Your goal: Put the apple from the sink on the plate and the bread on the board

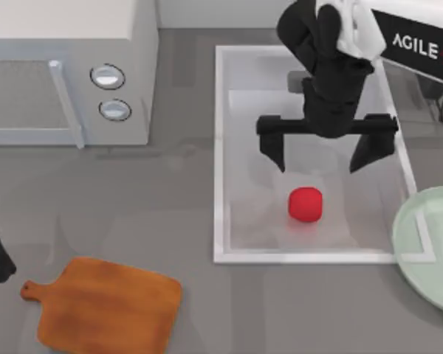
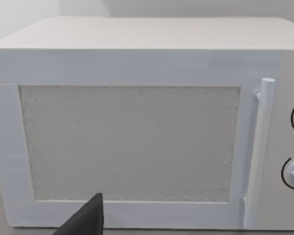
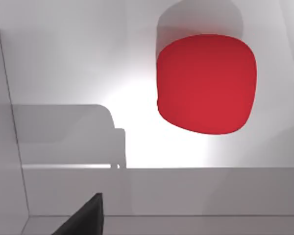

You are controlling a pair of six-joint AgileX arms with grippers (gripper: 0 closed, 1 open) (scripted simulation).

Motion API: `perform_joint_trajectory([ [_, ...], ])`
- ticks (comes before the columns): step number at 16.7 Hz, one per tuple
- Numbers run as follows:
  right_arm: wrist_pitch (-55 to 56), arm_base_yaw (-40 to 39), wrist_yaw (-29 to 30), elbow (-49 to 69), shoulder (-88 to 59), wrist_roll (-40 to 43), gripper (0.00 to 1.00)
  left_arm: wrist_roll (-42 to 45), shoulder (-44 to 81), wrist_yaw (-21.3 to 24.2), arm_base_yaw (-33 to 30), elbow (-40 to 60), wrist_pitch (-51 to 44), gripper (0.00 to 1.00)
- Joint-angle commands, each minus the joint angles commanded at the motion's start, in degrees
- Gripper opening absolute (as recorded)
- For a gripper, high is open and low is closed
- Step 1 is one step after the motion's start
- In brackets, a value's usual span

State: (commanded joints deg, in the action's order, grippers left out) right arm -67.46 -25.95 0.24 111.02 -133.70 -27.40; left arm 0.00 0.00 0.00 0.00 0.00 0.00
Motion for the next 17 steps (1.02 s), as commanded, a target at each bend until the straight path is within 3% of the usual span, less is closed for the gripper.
perform_joint_trajectory([
  [9, 22.7, -0.3, 0.2, -10.4, -11.5, -0.2, 1.0, 0.0, 0.0, 0.0, 0.0, 0.0, 0.0, 1.0],
  [15, 24.8, -0.4, 0.2, -11.5, -13.1, -0.3, 1.0, 0.0, 0.0, 0.0, 0.0, 0.0, 0.0, 1.0],
  [17, 24.8, -0.4, 0.2, -11.5, -13.1, -0.3, 0.85, 0.0, 0.0, 0.0, 0.0, 0.0, 0.0, 1.0],
])
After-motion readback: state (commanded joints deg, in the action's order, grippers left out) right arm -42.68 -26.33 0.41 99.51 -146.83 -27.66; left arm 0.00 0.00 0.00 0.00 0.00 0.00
